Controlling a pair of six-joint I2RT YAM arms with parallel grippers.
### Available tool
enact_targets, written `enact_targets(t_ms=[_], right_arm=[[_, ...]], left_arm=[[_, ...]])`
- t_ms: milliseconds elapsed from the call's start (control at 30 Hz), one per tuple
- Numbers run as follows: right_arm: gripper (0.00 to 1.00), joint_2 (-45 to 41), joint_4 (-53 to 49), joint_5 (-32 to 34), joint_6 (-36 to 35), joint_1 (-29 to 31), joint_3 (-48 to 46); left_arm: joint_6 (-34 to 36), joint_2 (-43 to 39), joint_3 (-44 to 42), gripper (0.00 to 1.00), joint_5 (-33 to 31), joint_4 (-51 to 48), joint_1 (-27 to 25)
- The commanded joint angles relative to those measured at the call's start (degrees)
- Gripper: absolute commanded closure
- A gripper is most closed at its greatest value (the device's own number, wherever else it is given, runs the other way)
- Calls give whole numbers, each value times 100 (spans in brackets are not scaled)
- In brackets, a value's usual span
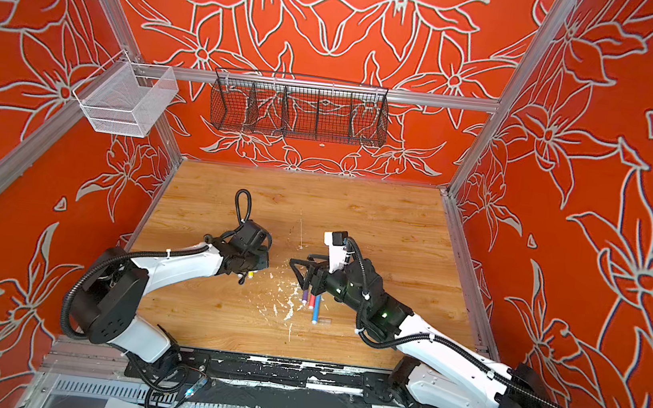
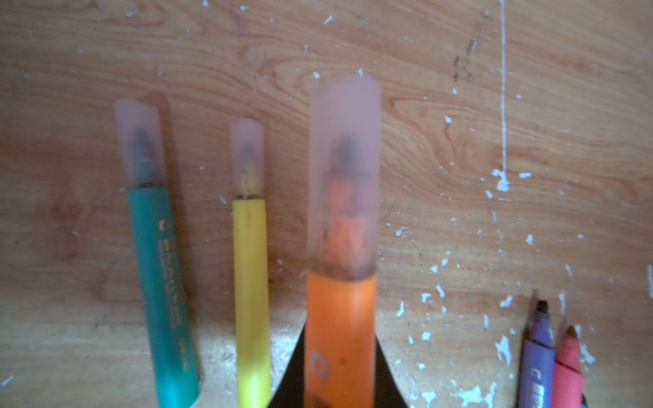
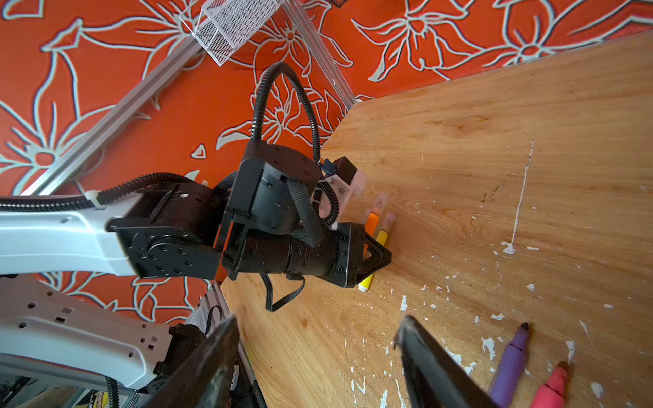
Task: Insert the pens into the pen caps
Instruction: 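Lay the capped orange marker by the yellow marker while right gripper withdraws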
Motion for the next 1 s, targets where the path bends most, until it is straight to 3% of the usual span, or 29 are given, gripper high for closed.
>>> enact_targets(t_ms=[0, 300, 467, 733, 967], right_arm=[[27, -167, -129, 54, -79, -20, 103], [28, -354, -259, 298, -210, -10, 48], [30, -132, -775, 578, -253, -20, 358], [30, -296, -673, 1194, -328, -119, 21], [29, -512, -593, 1353, -435, -175, -151]], left_arm=[[-179, 181, 254, 100, -399, -632, -25], [-302, 516, 535, 87, -536, -1017, -25], [-309, 696, 691, 83, -586, -1163, -25], [-275, 799, 800, 73, -569, -1266, -25], [-151, 691, 833, 72, -553, -1257, -25]])
